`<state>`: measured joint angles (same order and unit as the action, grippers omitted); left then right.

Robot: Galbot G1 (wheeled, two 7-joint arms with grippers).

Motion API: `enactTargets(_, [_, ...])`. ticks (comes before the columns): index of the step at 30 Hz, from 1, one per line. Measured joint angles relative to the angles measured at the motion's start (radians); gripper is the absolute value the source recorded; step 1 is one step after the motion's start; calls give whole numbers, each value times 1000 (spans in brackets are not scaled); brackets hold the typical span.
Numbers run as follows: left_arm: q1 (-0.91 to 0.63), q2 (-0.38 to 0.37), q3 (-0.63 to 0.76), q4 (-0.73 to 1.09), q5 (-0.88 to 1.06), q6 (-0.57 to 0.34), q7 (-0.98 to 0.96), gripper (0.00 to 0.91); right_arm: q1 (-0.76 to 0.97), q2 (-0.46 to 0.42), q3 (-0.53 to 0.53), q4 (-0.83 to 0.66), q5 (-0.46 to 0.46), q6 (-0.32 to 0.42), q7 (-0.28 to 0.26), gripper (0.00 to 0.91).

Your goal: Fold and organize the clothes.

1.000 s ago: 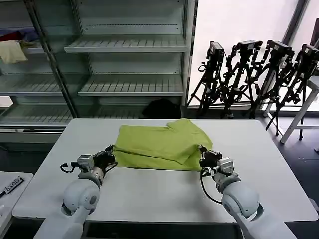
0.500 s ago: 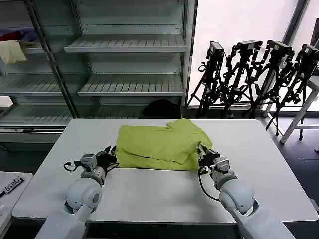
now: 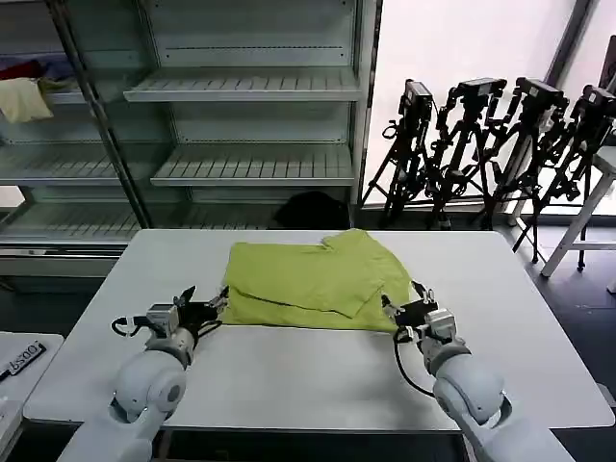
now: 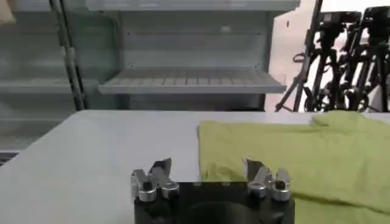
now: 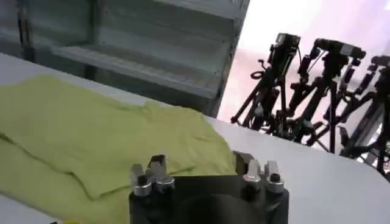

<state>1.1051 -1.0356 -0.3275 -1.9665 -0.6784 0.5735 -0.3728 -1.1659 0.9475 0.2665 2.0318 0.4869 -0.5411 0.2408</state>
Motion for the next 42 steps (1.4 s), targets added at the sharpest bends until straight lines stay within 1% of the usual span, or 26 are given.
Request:
enactTargets(5, [39,2,-8,-13,-1,0,44,907,-77,-4,43,16,49,19,1,907])
enactTargets(11, [52,6,-15,-8,-9,1,70,907,-119,-2,63,18,81,39,-1,907])
enactTargets(24, [28,3,-35,47,-33,-4,98,907,-110,9,71,-11,99,66,-6,907])
enactTargets(29, [18,-3,-35,75,-33,-11,107,907,-93,19,66,-27,101,76,-7,867])
enactTargets(32, [18,-6,-35,89,-33,-12,111,867,-84,27,63,-38,101,84,-7,846])
enactTargets(34, [21,-7,-35,94,-32,-12,112,806,-79,28,61,-46,102,86,-10,786])
enactTargets(35, [23,-8,-35,95,-32,-12,113,685,-77,29,60,-50,102,88,-10,695])
enactTargets(36, [26,-8,-36,95,-31,-13,114,524,-75,30,59,-54,103,89,-11,635])
enactTargets(37, [28,-8,-36,95,-30,-14,115,353,-72,31,57,-58,104,90,-11,474])
enactTargets(38, [31,-8,-36,95,-29,-15,116,262,-70,31,57,-61,104,90,-11,373])
enactTargets(39, [33,-9,-36,95,-29,-16,116,171,-68,33,55,-65,105,91,-12,111])
enactTargets(40, [33,-10,-36,95,-28,-18,117,40,-66,34,55,-69,105,92,-13,60])
enactTargets(41, [33,-11,-36,95,-28,-18,117,20,-65,35,54,-72,105,93,-14,10])
enactTargets(42, [33,-12,-35,95,-28,-20,117,20,-65,35,54,-75,105,95,-16,0])
